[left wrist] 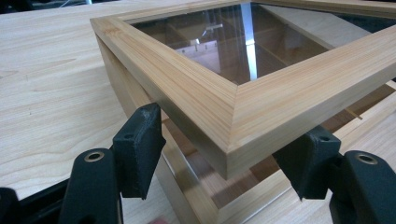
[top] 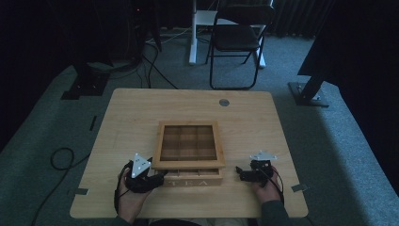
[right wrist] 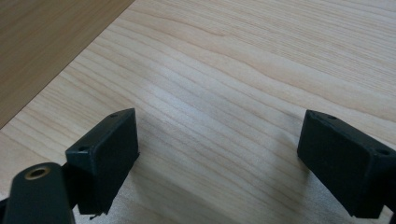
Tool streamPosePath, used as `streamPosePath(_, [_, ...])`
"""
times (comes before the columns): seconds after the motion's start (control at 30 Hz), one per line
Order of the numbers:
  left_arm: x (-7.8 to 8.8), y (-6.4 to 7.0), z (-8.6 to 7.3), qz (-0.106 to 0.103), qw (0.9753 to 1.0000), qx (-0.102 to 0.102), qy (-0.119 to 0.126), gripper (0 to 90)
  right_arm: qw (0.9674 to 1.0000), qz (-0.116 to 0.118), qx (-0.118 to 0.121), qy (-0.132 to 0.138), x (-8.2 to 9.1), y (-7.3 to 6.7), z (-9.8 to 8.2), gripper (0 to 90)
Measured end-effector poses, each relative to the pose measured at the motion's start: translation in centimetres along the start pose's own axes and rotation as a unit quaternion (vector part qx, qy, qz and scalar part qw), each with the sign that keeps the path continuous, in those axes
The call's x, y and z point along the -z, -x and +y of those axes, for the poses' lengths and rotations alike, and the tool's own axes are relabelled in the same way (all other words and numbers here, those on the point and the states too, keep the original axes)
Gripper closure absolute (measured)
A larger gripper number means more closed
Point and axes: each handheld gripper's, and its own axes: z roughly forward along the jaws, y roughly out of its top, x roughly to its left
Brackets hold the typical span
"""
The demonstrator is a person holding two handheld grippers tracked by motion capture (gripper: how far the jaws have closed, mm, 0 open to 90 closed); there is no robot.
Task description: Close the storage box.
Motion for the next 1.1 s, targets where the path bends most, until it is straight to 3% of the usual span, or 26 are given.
streamPosePath(0.5, [0.1,0.1,-0.8,0.005,1.0,-0.008,0.001,35.5,1.0,0.001,0.001,0.0,0.0,-0.1,0.0,12.0])
streamPosePath(1.1, [0.2,0.0,-2.0,0.006,0.9999,0.001,-0.013,35.5,1.0,0.001,0.002,0.0,0.0,-0.1,0.0,12.0])
